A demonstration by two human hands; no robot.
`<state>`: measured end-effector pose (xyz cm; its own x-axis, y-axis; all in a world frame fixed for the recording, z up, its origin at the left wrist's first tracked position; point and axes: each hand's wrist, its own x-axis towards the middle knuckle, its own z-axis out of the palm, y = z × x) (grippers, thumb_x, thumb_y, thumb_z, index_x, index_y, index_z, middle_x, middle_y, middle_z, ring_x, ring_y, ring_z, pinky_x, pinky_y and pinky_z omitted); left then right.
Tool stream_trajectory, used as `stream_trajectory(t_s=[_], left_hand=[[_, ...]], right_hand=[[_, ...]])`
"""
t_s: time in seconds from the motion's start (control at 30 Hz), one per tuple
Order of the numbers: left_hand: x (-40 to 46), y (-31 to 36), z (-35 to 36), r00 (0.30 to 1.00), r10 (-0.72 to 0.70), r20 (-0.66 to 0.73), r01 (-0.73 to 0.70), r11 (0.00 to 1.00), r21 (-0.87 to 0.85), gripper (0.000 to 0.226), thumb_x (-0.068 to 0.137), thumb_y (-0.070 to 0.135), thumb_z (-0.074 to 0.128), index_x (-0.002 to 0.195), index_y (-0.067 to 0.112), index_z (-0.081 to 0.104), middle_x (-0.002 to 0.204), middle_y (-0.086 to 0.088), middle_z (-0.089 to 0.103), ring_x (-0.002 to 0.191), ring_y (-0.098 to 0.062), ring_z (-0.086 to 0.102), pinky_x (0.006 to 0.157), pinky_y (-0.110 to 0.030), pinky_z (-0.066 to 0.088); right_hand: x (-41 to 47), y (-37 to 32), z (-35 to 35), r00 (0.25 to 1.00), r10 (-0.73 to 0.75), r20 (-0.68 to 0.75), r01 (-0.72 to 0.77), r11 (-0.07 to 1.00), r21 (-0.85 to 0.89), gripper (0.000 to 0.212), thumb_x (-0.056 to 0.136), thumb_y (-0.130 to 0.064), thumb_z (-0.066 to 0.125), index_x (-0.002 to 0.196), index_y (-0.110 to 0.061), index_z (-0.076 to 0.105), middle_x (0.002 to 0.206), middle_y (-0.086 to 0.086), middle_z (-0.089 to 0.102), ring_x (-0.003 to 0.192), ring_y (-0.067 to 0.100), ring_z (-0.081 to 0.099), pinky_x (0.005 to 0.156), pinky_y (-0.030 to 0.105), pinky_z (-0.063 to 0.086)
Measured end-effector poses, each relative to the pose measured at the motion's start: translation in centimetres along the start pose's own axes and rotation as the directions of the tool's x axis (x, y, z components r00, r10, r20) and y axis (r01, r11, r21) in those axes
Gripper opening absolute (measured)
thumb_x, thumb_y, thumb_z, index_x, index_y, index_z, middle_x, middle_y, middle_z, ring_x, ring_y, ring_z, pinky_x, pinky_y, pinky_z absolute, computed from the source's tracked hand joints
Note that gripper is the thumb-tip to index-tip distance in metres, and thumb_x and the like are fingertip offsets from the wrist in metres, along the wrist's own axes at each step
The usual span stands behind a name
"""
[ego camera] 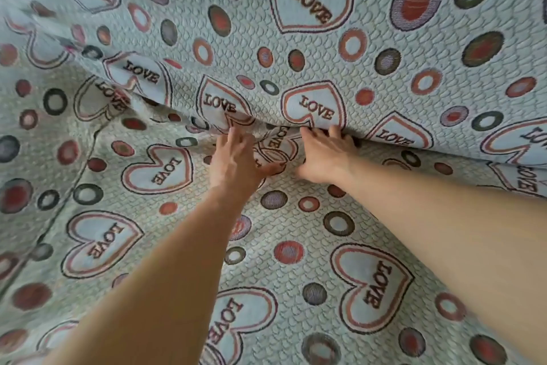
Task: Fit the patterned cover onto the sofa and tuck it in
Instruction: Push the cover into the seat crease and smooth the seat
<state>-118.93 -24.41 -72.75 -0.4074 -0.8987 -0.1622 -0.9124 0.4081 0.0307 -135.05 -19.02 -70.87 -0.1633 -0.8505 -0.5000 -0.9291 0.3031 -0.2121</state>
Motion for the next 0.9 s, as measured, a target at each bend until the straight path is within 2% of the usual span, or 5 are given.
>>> stream_trajectory(t_s=[0.1, 0.3, 0.43, 0.63, 0.9], left_hand=[[-1.4, 0.0, 0.6, 1.0, -0.005, 0.006, 0.004, 1.0, 0.021, 0.079, 0.081, 0.073, 0.043, 0.139, 0.019, 0.043, 0.145, 0.0, 0.041, 0.129, -0.026, 0.036, 0.105, -0.039, 0.037], [1.4, -3.9, 2.0, 0.985, -0.006, 0.175, 0.03, 0.99, -0.135, 0.111, 0.066, 0.093, 0.015, 0.152, 0.024, 0.016, 0.161, 0.005, 0.011, 0.146, -0.025, 0.014, 0.119, -0.042, 0.013], [4.2, -5.4, 1.5, 0.981, -0.004, 0.195, 0.008, 1.0, -0.022, 0.085, 0.079, 0.085, 0.013, 0.149, 0.036, 0.017, 0.159, 0.01, 0.016, 0.144, -0.019, 0.012, 0.115, -0.048, 0.02], [9.6, -6.6, 1.8, 0.966, 0.035, 0.257, -0.105, 0.959, 0.263, 0.067, 0.083, 0.066, 0.006, 0.141, 0.043, 0.029, 0.153, 0.006, 0.031, 0.142, -0.034, 0.01, 0.112, -0.063, 0.007], [10.5, -8.7, 1.9, 0.954, 0.085, 0.288, -0.116, 0.989, 0.09, 0.075, 0.08, 0.077, 0.0, 0.147, 0.046, 0.015, 0.158, 0.016, 0.015, 0.147, -0.023, 0.006, 0.113, -0.06, -0.009]], right_hand=[[-0.2, -1.3, 0.1, 0.995, -0.096, -0.04, 0.093, 0.993, -0.067, 0.067, 0.082, -0.031, 0.052, 0.143, -0.015, 0.03, 0.147, 0.0, 0.035, 0.135, 0.026, 0.024, 0.107, 0.047, 0.03], [0.7, -1.7, 1.0, 0.996, -0.088, -0.013, 0.088, 0.996, 0.006, 0.069, 0.093, -0.039, 0.032, 0.152, -0.011, 0.01, 0.16, 0.003, 0.009, 0.146, 0.022, 0.006, 0.117, 0.041, 0.005], [1.7, -1.9, 1.2, 0.998, -0.066, 0.01, 0.066, 0.997, 0.038, 0.068, 0.095, -0.048, 0.022, 0.153, -0.019, 0.0, 0.161, 0.002, -0.002, 0.147, 0.022, -0.001, 0.118, 0.047, 0.002], [4.3, -3.1, 1.5, 1.0, -0.027, -0.016, 0.028, 0.994, 0.108, 0.069, 0.093, -0.051, 0.026, 0.153, -0.025, 0.005, 0.161, -0.001, 0.004, 0.147, 0.02, 0.003, 0.117, 0.048, 0.002], [6.2, -5.6, 0.8, 0.992, 0.106, 0.061, -0.11, 0.992, 0.066, 0.084, 0.081, -0.057, 0.039, 0.152, -0.026, 0.004, 0.16, 0.004, 0.011, 0.146, 0.027, 0.005, 0.114, 0.054, 0.008]])
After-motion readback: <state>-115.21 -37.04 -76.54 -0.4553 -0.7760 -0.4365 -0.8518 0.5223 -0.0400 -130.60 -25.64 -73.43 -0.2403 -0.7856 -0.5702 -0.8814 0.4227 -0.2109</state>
